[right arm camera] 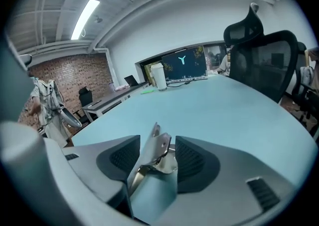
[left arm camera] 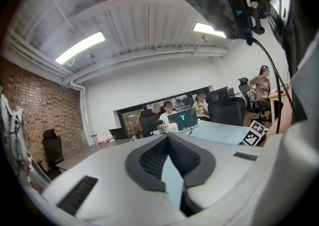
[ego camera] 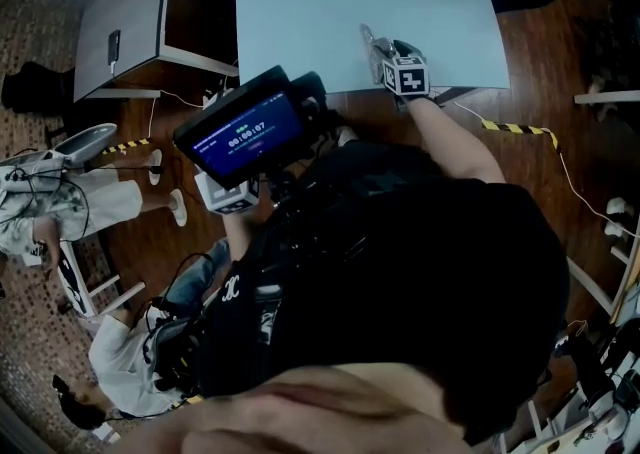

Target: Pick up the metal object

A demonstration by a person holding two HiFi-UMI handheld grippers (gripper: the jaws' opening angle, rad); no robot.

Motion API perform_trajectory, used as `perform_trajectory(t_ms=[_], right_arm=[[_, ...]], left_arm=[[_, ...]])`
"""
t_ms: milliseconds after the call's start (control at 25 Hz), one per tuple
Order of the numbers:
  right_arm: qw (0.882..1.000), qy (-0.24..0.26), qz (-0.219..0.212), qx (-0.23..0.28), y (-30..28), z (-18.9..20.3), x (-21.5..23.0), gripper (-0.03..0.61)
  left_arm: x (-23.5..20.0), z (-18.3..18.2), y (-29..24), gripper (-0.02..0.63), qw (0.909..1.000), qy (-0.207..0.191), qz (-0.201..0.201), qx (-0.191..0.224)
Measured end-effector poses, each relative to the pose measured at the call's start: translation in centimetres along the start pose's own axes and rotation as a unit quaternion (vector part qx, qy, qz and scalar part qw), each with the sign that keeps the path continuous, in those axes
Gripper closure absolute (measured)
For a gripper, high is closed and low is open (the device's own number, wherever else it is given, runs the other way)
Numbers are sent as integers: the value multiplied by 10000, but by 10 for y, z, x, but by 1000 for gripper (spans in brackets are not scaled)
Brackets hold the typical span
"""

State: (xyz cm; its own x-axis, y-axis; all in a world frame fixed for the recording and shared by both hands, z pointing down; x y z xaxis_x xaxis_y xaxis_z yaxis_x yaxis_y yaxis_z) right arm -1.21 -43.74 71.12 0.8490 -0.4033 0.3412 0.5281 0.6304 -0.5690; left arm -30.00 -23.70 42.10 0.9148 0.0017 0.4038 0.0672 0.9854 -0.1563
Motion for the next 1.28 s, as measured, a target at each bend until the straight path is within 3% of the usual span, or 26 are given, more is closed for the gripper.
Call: perform_trajectory(t_ms=[120, 480, 720, 1280], right_arm=[[9997, 7, -66, -248, -9, 11, 2, 353], [9984, 418, -373, -13, -4, 2, -19, 549], [9935, 1011, -496, 176, 8, -6, -33, 554], [9666, 1649, -348, 1933, 129, -102, -42, 554]], left_arm=[[0, -2, 1, 603, 10000, -54, -23, -27], [1, -2, 3, 603, 9999, -13, -8, -117], [3, 9, -1, 603, 10000, 6, 89, -43], [31, -19, -13, 603, 9993, 133, 187, 300]])
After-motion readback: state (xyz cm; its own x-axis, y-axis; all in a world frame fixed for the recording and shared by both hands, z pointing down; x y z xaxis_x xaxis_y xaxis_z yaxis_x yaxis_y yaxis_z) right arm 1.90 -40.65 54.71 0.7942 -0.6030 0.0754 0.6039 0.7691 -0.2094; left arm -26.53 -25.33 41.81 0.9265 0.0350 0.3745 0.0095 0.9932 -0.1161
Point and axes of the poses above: the fingertips, and each gripper's own axes: y backward along the fingers, x to its right, z out of its underside, the point moved 4 cm from there along y, backward along the fingers, and after that the axes turned 7 degrees about -y, right-handed, at the moved point
